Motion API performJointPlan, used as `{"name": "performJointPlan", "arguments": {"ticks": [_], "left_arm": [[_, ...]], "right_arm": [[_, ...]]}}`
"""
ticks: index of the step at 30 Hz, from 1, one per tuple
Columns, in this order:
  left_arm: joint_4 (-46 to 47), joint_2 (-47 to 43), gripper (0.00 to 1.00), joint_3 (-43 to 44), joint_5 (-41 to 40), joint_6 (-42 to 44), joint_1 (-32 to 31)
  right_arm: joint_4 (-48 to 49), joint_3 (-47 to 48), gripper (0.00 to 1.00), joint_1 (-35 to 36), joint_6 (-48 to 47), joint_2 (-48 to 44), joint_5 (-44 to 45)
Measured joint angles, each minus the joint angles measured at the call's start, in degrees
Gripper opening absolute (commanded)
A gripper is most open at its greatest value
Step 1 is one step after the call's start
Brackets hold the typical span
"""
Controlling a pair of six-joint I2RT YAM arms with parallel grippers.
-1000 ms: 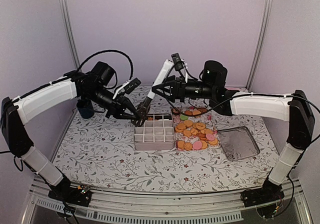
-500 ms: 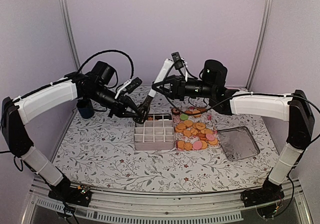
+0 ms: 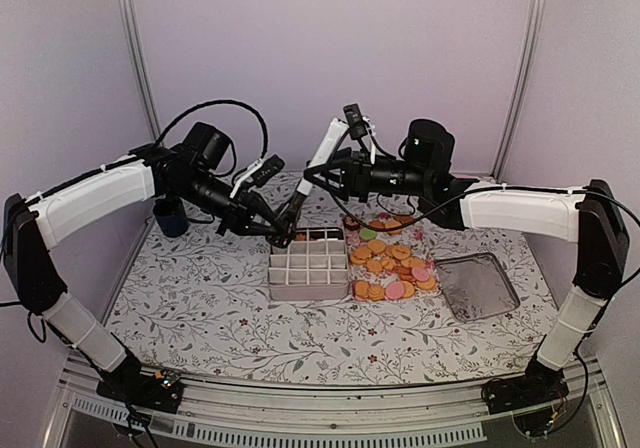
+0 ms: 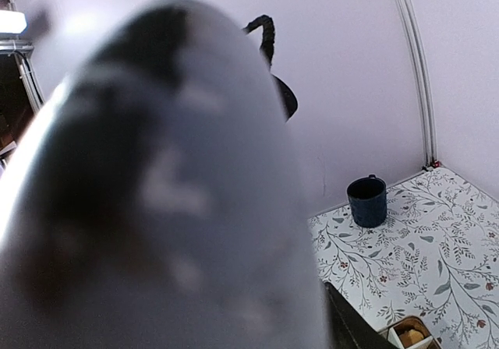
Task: Pack the cookies
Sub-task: Pass from the left arm to the right
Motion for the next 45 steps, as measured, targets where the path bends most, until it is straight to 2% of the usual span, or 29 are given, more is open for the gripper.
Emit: {"name": "performJointPlan", "arguments": {"ticks": [5,9,11,12,15,18,19,20,22,24,29,31,36,45], "left_arm": [[-0.22,0.0,0.0,0.0,0.15,0.0,0.0],[-0.09,0.02,0.0,0.02,0.17,0.0,0.0],[0.2,0.02,0.0,0.04,0.02,0.0,0.0],[0.31,0.02,0.07,0.04,-0.15,0.0,0.0],[0.48,0.04,0.36,0.04,-1.27,-0.17,0.0],[0.37,0.15,0.56,0.04,-2.43,-1.38,0.24],[0.39,0.15,0.58,0.04,-2.67,-1.16,0.33],[0.42,0.15,0.65,0.02,-2.82,-1.66,0.42],[0.74,0.13,0.85,-0.33,-2.99,-1.81,0.74],[1.03,0.0,0.98,-1.29,-3.1,-2.12,1.51],[1.64,-0.48,0.99,-3.41,-5.88,-3.32,6.71],[1.95,-0.55,0.99,-3.41,-7.78,-3.82,9.25],[2.01,-1.09,0.99,-3.41,-13.75,-4.81,15.37],[2.82,-2.56,0.99,-3.41,-18.03,-5.68,24.41]], "right_arm": [[-0.04,0.02,0.46,0.0,-0.44,0.0,-0.17],[-0.48,0.52,0.33,0.02,-0.15,0.0,-1.18],[-0.66,0.72,0.3,0.04,-0.09,0.0,-1.64],[-0.7,0.74,0.3,0.07,0.07,0.0,-1.66],[-0.94,0.76,0.29,0.13,-0.28,0.0,-1.4],[-1.95,0.66,0.27,0.15,-1.46,-0.22,-0.22],[-2.29,0.57,0.27,0.02,-1.99,-0.33,0.31],[-2.75,0.39,0.26,-0.09,-2.58,-0.52,1.01],[-3.8,-0.26,0.26,-0.39,-3.45,-1.22,2.25],[-5.01,-1.09,0.27,-0.83,-4.59,-2.29,3.69],[-9.09,-2.47,0.29,-2.27,-7.45,-6.03,6.43],[-11.15,-2.86,0.32,-2.56,-9.46,-7.87,8.7],[-14.21,-6.4,0.32,-3.15,-14.67,-11.67,15.93],[-17.88,-11.04,0.32,-5.14,-20.65,-11.54,25.99]]}}
